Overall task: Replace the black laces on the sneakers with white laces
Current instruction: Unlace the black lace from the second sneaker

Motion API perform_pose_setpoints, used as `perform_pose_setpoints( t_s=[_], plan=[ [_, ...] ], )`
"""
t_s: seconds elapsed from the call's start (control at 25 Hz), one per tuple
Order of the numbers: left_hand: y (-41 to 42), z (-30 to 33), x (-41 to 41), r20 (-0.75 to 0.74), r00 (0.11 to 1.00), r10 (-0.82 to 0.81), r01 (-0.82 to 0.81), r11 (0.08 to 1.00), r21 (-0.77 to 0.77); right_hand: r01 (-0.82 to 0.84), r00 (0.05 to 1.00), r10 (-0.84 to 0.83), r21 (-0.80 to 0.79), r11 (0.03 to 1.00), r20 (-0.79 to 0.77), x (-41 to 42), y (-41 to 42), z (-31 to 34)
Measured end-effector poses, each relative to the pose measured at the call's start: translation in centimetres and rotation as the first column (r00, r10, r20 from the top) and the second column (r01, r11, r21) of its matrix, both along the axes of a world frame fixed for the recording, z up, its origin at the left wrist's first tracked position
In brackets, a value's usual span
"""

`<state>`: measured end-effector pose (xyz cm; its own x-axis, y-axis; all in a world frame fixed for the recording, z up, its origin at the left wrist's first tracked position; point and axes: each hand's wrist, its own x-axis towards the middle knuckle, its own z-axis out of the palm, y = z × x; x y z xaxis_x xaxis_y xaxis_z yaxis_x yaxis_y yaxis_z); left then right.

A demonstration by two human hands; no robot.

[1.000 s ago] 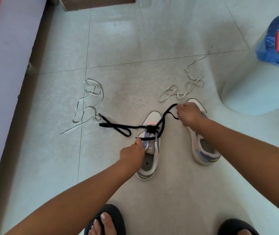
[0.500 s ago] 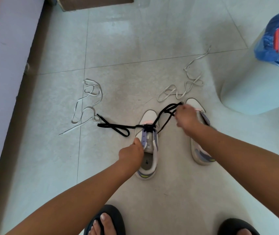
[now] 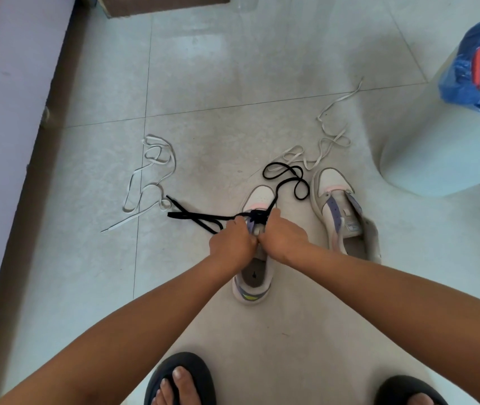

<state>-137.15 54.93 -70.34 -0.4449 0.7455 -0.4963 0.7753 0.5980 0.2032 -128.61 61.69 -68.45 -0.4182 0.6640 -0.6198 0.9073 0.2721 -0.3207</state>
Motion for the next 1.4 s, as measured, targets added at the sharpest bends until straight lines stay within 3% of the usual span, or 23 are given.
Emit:
perform_pose_setpoints(
  t_s=[0.2,0.36,0.6,0.76,0.84,0.92,1.0,1.08,1.12,1.2,1.28,1.4],
  plan=[
    [-1.9,0.3,-1.8,0.106,0.994,-0.030,0.014,0.989,0.149,-0.142,0.982,0.139,-0.016,0.990,-0.125,3.3,1.2,-0.1],
    [-3.0,0.4,-2.8,0.108,0.966,-0.234,0.187,0.924,0.333,-0.331,0.931,0.344,0.110,0.937,-0.121,4.8,1.6,-0.7],
    [-2.6,0.1,-3.1,-0.036,0.949,-0.314,0.314,0.929,0.195,-0.444,0.885,0.465,0.302,0.844,0.003,4.9,1.4,-1.0],
    [-2.1,-0.2,-2.5,0.064,0.968,-0.242,0.205,0.913,0.354,-0.543,0.837,0.517,0.384,0.747,0.180,4.0,0.8,-0.8],
    [-2.1,-0.4,-2.8,0.174,0.963,-0.204,0.105,0.884,0.456,-0.489,0.872,0.463,0.328,0.808,0.159,3.0,0.6,-0.7],
    [-2.1,-0.1,-2.9,0.367,0.925,-0.094,-0.098,0.876,0.473,-0.391,0.920,0.377,0.227,0.892,0.104,1.8,0.8,-0.6],
    [-2.4,0.5,-3.2,0.612,0.784,0.105,-0.378,0.862,0.337,-0.367,0.927,0.348,0.148,0.918,0.141,0.7,1.1,-0.4],
    [-2.3,1.3,-3.5,0.850,0.455,0.266,-0.676,0.724,0.135,-0.388,0.911,0.366,0.098,0.916,0.188,0.3,1.2,-0.4],
    [-2.1,1.8,-3.9,0.911,0.268,0.314,-0.780,0.626,0.014,-0.345,0.932,0.335,0.062,0.936,0.137,0.5,1.2,-0.4],
    [-2.0,2.9,-5.2,0.951,-0.039,0.306,-0.870,0.458,-0.183,-0.122,0.982,0.112,-0.060,0.991,-0.153,1.1,1.6,0.1],
    [-2.3,3.9,-7.2,0.960,-0.180,0.213,-0.898,0.363,-0.249,0.129,0.864,-0.245,-0.276,0.952,-0.439,2.2,2.7,1.2],
    [-3.2,5.2,-10.5,0.967,-0.200,0.158,-0.910,0.335,-0.243,0.376,0.543,-0.665,-0.559,0.739,-0.513,4.5,5.3,2.8]
  ],
)
